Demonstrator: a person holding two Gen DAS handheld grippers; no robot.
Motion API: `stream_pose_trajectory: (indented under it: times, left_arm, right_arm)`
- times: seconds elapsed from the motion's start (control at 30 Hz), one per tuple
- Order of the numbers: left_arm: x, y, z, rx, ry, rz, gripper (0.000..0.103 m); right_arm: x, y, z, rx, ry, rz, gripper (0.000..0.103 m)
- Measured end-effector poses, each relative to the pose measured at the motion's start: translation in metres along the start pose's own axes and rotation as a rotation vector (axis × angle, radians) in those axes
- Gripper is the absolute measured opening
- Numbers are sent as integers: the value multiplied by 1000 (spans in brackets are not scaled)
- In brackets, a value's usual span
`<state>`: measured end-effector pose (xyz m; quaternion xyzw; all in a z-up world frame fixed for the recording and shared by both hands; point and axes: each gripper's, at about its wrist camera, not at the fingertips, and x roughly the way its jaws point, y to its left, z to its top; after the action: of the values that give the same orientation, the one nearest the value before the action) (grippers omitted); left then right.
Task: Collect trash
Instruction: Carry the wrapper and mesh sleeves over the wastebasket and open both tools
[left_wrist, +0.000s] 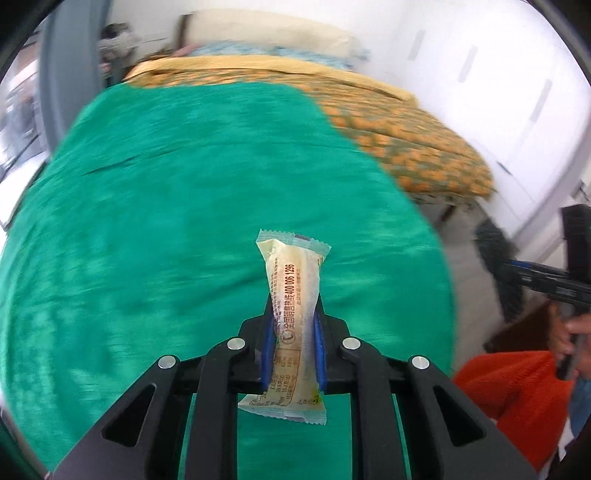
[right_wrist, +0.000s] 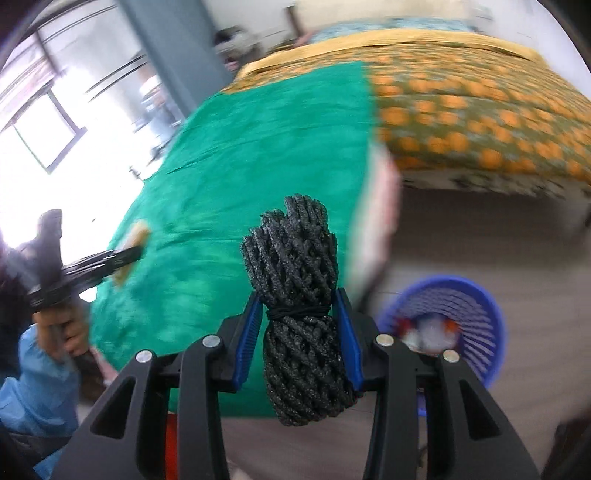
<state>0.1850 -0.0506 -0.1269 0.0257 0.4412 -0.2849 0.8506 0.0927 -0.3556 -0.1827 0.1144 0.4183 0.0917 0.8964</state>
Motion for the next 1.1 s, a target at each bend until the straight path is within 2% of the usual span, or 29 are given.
stream_pose_trajectory:
  times: [0.07,0.2,0.33,0.43,0.57,0.8,0.83,0.87,0.9,0.93,0.97,1.0,1.07,1.1]
  left_arm:
    - [7,-37,3,44,9,-53,16]
    - [30,-113,10,117,43,-173,16]
    - [60,-185,11,188,84,-227,16]
    - [89,-231,7,239,123,-235,16]
    - [139,-270,1,251,189,-219,16]
    - [221,-291,-10,247,253,-165,17]
    - [230,-292,-12,251,261,-164,20]
    - [236,-294,-14,254,264,-157,28]
    - [242,-294,-15,253,267,-154,36]
    - [244,-293,-14,245,264,-151,49]
    - [241,-291,-14,229,251,-153,56]
    - [239,-289,-12,211,237,-167,58]
    - [226,-286,-10,186,209,-190,73]
    - [220,-287,-9,181,188,-188,75]
  right_arm:
    - [-8,-32,-10,49,-9,-69,39]
    - [-13,-80,-24,133,-18,-135,39]
    - [-7,-116,-32,182,-18,-174,39]
    - [2,-148,-38,243,-18,-181,39]
    - [15,-190,-50,331,-10,-152,39]
    - [53,-234,-58,445,24,-85,42]
    - [60,-240,-60,451,34,-85,49]
    - [65,-246,-63,461,43,-81,59]
    - [67,-251,-66,475,44,-87,81]
    - [67,-254,-68,485,37,-94,84]
    - [65,-258,-71,500,26,-105,84]
    - [63,-259,-73,509,22,-110,84]
    - [51,-264,-76,529,-2,-134,85]
    - [42,-264,-76,531,-20,-152,86]
